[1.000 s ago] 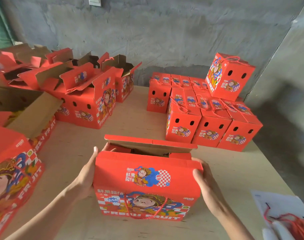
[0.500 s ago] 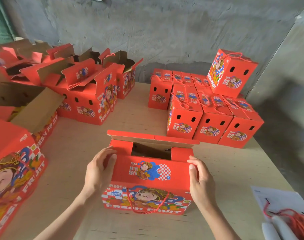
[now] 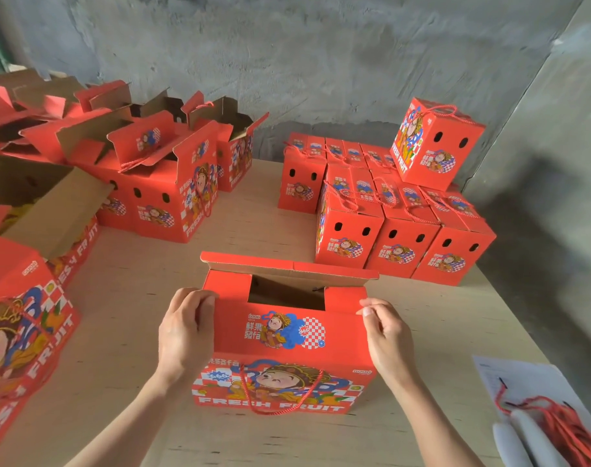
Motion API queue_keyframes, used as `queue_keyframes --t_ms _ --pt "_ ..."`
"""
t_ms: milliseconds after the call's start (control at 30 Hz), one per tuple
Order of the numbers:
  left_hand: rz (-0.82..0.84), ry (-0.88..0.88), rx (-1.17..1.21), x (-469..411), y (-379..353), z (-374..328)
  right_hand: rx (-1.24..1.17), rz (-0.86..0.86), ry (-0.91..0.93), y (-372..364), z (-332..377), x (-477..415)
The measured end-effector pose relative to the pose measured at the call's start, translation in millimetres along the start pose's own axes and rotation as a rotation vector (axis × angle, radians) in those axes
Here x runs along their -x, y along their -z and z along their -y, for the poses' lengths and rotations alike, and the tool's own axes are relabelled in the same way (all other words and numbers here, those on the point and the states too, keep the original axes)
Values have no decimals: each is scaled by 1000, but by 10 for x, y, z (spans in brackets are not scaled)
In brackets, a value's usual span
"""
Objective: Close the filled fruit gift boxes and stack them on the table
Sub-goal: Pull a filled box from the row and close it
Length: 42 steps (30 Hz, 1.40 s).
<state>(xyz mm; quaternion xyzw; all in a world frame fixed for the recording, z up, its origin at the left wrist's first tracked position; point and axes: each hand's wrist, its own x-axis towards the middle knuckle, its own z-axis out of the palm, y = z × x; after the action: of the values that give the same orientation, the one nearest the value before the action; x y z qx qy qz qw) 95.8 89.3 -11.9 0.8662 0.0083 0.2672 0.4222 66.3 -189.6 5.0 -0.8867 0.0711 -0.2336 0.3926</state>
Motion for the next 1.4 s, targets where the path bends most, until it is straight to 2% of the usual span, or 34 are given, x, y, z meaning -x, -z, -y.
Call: queue_keyframes --t_ms 167,300,400,733,900,1067,1167,1300,1400 --pt "13 10 -7 1 -2 -12 81 -20 57 -13 -17 -20" --pt "72 76 -37 -33 8 -4 164 35 99 -3 -54 -76" --pt "95 62 -66 -68 25 -13 186 49 103 -16 -75 -112" --pt "154 117 -81 -242 98 -14 62 18 66 -44 -76 -73" --pt "180 194 -113 -339 61 -45 1 32 -20 -26 -30 -73" --pt "184 242 -53 -326 19 -22 21 58 -38 -62 -21 -124" --pt "190 283 -26 -307 -3 4 -16 49 -110 -73 -29 -141" --pt "195 306 11 -281 -12 19 -205 112 -364 -38 -47 -178" --pt "209 312 18 -281 -17 14 -375 231 -427 -11 -38 -237"
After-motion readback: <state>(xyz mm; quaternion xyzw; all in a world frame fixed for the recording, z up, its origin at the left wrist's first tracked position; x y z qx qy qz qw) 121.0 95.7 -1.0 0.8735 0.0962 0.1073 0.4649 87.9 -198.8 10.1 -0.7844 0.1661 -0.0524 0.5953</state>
